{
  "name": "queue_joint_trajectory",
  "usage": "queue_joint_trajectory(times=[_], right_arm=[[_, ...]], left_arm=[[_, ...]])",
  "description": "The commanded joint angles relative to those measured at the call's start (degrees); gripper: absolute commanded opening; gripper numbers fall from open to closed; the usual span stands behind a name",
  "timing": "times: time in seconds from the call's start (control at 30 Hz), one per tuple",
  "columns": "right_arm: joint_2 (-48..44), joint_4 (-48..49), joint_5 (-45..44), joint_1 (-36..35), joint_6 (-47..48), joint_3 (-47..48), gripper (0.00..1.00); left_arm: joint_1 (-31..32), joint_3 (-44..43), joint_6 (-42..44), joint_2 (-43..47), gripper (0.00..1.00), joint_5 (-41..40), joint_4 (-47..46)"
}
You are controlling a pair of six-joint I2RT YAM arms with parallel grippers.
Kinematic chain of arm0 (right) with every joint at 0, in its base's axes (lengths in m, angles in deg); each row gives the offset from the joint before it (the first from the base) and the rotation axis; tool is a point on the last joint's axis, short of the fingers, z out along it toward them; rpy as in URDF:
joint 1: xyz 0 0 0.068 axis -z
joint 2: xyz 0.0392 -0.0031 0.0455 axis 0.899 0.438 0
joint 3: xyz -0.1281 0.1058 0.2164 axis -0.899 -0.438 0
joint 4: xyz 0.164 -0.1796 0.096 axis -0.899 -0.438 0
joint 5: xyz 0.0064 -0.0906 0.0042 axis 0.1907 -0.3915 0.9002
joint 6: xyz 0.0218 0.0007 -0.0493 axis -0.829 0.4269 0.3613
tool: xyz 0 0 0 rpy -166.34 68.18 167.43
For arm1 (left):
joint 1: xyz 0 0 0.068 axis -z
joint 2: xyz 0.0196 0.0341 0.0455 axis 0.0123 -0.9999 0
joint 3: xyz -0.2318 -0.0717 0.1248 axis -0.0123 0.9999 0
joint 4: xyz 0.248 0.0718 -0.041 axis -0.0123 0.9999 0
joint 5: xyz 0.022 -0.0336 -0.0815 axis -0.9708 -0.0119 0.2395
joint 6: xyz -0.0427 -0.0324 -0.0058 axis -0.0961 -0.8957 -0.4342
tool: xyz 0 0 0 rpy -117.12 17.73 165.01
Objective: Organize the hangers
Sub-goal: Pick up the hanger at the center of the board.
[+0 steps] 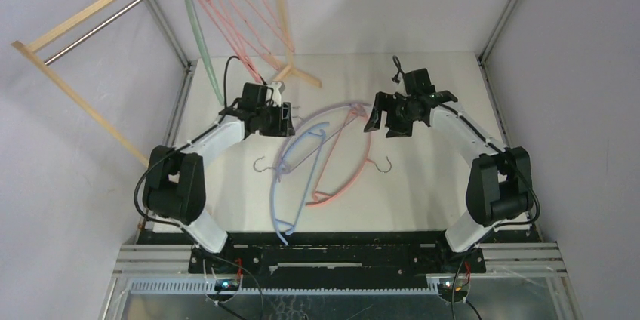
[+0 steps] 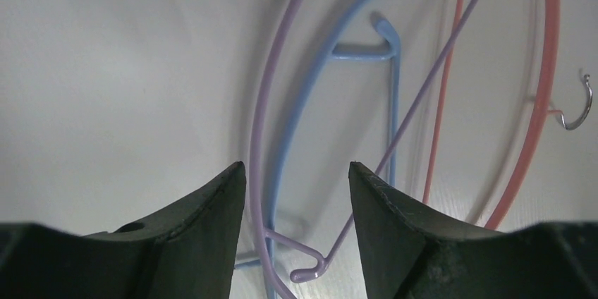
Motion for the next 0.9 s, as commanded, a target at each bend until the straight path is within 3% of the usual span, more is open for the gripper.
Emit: queue_joint_trajectory(times=[0.0, 0.87], right_arm=[[1.05, 2.41, 2.69, 1.40, -0.31, 2.20, 0.87], [1.36, 2.47, 5.99, 5.09, 0.90, -0.40, 0.82]], left_arm=[[-1.35, -5.14, 3.25, -3.03, 0.60, 3.76, 3.49], [-2.02, 6.32, 0.99, -7.69, 0.55, 3.89, 0.00]])
